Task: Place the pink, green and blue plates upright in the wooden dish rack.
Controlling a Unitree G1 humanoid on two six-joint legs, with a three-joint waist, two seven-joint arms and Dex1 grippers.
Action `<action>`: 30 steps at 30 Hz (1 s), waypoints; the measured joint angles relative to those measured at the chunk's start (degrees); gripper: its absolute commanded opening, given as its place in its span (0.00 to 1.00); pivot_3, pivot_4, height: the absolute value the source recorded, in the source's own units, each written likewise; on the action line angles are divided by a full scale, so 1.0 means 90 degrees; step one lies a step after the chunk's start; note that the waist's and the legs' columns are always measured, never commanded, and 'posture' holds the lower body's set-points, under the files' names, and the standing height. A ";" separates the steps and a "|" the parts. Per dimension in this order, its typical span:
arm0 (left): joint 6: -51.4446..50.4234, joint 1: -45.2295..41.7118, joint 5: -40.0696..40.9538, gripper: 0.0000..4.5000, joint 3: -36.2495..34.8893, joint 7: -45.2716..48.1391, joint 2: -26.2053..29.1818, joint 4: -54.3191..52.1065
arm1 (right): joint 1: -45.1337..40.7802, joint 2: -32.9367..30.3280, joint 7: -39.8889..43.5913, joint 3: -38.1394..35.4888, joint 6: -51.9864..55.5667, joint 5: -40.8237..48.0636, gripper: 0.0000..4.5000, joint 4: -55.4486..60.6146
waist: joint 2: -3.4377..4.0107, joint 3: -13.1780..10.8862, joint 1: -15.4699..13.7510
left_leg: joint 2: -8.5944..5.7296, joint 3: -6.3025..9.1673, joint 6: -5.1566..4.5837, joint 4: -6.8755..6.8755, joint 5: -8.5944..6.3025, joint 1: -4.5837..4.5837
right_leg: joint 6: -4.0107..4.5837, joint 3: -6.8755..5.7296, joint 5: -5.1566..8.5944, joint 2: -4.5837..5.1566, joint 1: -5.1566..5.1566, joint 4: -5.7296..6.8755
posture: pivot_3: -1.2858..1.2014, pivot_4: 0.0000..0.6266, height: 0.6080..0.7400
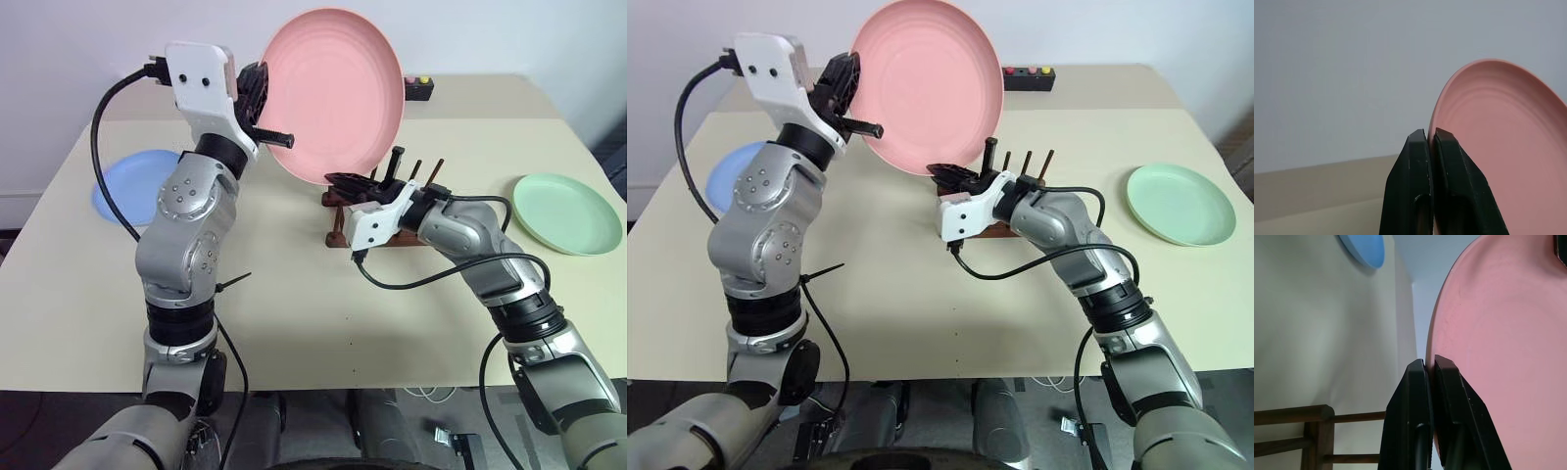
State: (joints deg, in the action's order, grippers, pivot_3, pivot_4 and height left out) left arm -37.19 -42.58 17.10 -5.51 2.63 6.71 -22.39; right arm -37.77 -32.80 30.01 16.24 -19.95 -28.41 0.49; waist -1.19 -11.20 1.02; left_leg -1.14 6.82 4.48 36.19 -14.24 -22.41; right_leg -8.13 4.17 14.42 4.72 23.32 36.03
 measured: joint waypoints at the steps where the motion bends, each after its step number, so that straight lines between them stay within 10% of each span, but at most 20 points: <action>1: 0.0004 0.0000 0.0080 0.42 -0.0015 0.0020 -0.0033 -0.0017 | 0.0001 0.0000 -0.0009 0.0000 -0.0001 -0.0029 0.00 -0.0002 | 0.0000 0.0000 0.0000 | 0.0000 0.0000 0.0000 0.0000 0.0000 0.0000 | 0.0000 0.0000 0.0000 0.0000 0.0000 0.0000 | 0.52 0.24 1.00; 7: 0.0447 -0.0063 0.0533 0.98 -0.0644 -0.0060 -0.0146 -0.0056 | 0.0001 -0.0131 -0.0191 -0.0033 -0.0125 -0.0196 0.00 -0.0063 | 0.0000 0.0000 0.0014 | 0.0000 0.0000 0.0000 -0.0001 0.0000 0.0001 | 0.0001 0.0000 0.0000 0.0000 0.0001 0.0000 | 0.52 0.24 1.00; 16: 0.1027 -0.0162 0.0649 0.98 -0.1730 -0.0127 0.0881 0.0439 | 0.0033 -0.0275 0.0003 -0.1092 0.0232 0.1326 0.00 -0.0090 | -0.0002 -0.0001 -0.0005 | 0.0000 0.0000 -0.0001 0.0002 0.0000 0.0001 | 0.0000 0.0000 0.0000 0.0000 -0.0009 -0.0002 | 0.52 0.24 1.00; 30: 0.1243 0.3637 0.0808 0.98 -0.0139 0.3620 0.2836 0.0329 | 0.1380 -0.0824 0.1989 -0.3522 0.4260 0.7186 0.00 0.1332 | 0.0009 -0.0003 0.0012 | 0.0003 0.0000 -0.0006 -0.0002 -0.0003 0.0006 | 0.0011 0.0003 0.0005 -0.0001 -0.0009 0.0004 | 0.52 0.24 1.00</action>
State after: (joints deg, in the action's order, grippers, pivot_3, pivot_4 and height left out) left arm -25.99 -9.85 24.37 -6.77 35.22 32.24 -19.43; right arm -25.35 -40.21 47.91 -15.46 18.39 36.27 12.48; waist -1.11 -11.23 1.13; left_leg -1.12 6.82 4.42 36.17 -14.26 -22.36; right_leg -8.03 4.19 14.47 4.71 23.24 36.07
